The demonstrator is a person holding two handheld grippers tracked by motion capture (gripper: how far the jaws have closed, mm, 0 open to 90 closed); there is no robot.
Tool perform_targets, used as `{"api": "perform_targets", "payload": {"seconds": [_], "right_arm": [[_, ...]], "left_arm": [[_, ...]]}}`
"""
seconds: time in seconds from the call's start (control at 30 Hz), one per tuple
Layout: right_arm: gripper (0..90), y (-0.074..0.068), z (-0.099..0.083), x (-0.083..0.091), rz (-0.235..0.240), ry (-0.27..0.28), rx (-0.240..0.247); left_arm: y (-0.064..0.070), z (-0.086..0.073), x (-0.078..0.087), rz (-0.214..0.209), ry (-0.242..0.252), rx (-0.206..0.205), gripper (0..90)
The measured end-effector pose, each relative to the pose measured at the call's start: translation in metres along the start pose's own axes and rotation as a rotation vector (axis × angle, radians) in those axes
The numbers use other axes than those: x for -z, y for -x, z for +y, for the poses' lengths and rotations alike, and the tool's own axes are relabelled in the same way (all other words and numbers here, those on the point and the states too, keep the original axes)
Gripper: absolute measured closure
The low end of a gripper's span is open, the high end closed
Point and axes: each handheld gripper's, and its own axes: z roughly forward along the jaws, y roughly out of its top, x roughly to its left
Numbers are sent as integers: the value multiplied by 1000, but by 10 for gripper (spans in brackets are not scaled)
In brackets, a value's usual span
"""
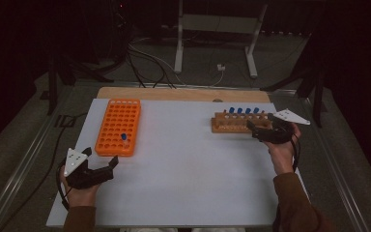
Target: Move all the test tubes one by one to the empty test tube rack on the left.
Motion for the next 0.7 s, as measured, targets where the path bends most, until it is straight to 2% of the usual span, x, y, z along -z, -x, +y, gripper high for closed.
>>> {"api": "perform_targets", "payload": {"seconds": [0.17, 0.2, 0.23, 0.27, 0.3, 0.37, 0.47, 0.57, 0.7], "right_arm": [[148, 8, -3, -12, -10, -29, -16], [181, 10, -5, -15, -17, -39, -21], [290, 14, -7, -21, -34, -51, -26], [336, 16, -8, -23, -39, -52, -38], [336, 16, -8, -23, -39, -52, -38], [416, 20, -10, -27, -57, -51, -55], [504, 22, -11, -33, -88, -51, -53], [555, 21, -11, -38, -111, -51, -35], [594, 21, -9, -45, -113, -54, -43]], "left_arm": [[1, -1, -2, -5, -10, -5, 6], [2, -1, -2, -5, -11, -6, 6], [2, -2, -3, -6, -10, -5, 6], [2, -1, -3, -7, -11, -6, 6], [2, -1, -2, -8, -9, -5, 6], [1, -2, -2, -7, -12, 0, 6], [0, -2, -2, -6, -12, 6, 6], [-1, -2, -2, -6, -8, 11, 6], [-2, -3, -2, -6, -10, 14, 6]]}}
